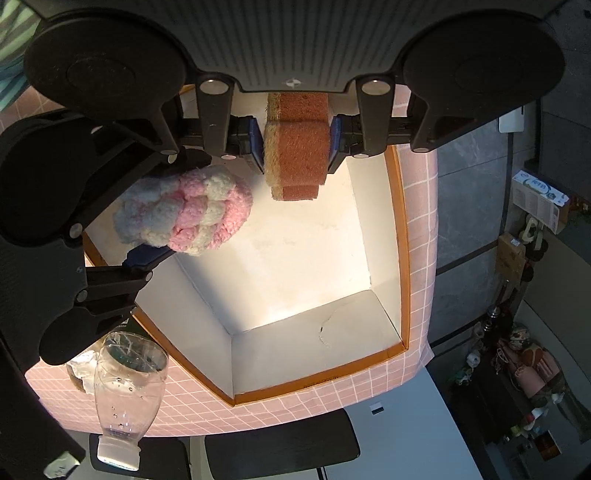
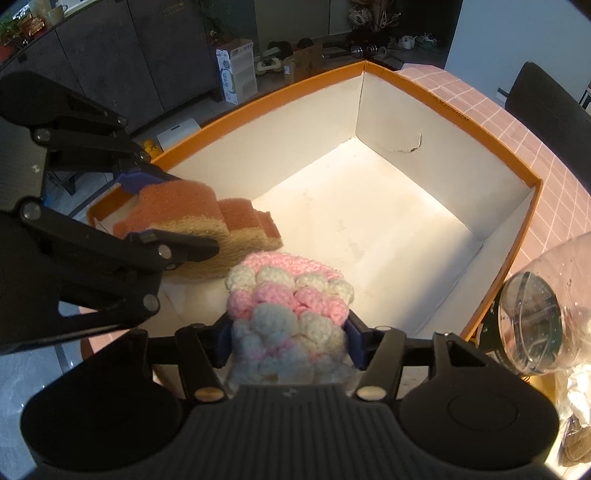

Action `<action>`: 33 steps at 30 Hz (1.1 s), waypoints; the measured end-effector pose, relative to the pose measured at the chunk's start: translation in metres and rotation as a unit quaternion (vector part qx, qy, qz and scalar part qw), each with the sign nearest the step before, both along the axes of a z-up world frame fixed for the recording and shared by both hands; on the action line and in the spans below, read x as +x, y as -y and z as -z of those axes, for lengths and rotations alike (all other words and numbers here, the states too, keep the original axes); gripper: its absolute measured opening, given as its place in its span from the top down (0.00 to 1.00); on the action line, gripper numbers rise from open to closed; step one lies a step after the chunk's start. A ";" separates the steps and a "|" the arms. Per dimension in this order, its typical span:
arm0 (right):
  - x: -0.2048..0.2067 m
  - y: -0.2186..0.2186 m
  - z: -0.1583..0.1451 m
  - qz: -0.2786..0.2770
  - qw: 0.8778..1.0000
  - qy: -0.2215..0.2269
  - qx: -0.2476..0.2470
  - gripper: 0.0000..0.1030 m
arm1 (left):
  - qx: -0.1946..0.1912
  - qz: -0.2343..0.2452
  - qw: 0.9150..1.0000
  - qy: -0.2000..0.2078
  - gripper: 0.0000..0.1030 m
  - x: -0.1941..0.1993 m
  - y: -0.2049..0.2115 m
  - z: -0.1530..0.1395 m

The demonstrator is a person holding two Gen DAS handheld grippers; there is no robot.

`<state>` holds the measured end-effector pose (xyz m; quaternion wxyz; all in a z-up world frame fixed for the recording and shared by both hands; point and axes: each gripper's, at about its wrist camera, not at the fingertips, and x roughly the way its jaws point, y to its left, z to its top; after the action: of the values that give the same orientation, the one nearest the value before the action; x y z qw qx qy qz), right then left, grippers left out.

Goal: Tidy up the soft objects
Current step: 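Carry sponge and crocheted item over the orange box and open both grippers, then grasp the brown plush toy with the right gripper while the left grasps white tissue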

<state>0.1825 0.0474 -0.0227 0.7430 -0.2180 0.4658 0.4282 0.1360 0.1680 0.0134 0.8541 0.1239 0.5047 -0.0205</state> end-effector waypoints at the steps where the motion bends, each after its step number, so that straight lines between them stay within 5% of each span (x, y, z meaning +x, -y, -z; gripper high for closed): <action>1: 0.000 0.001 0.000 -0.003 1.000 0.003 -0.001 0.40 | 0.000 -0.002 1.000 0.001 0.54 -0.001 0.000 -0.002; 7: -0.005 -0.002 -0.005 -0.012 1.000 0.016 0.003 0.28 | -0.001 -0.013 1.000 0.017 0.44 -0.008 0.000 -0.014; 16: -0.022 0.022 -0.040 -0.011 0.998 0.049 0.037 0.28 | -0.019 -0.014 0.997 0.074 0.40 -0.027 0.007 -0.044; 26: -0.032 0.121 -0.089 0.044 0.991 0.087 0.089 0.22 | -0.053 0.071 0.983 0.161 0.42 -0.056 0.060 -0.081; 33: -0.021 0.206 -0.095 0.126 0.981 0.116 0.091 0.22 | -0.080 0.146 0.970 0.178 0.42 -0.050 0.114 -0.073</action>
<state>0.1611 -0.1588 0.0726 0.8569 -0.1371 0.3589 0.3436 0.0858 0.0536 0.0863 0.9251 0.1291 0.3176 -0.1635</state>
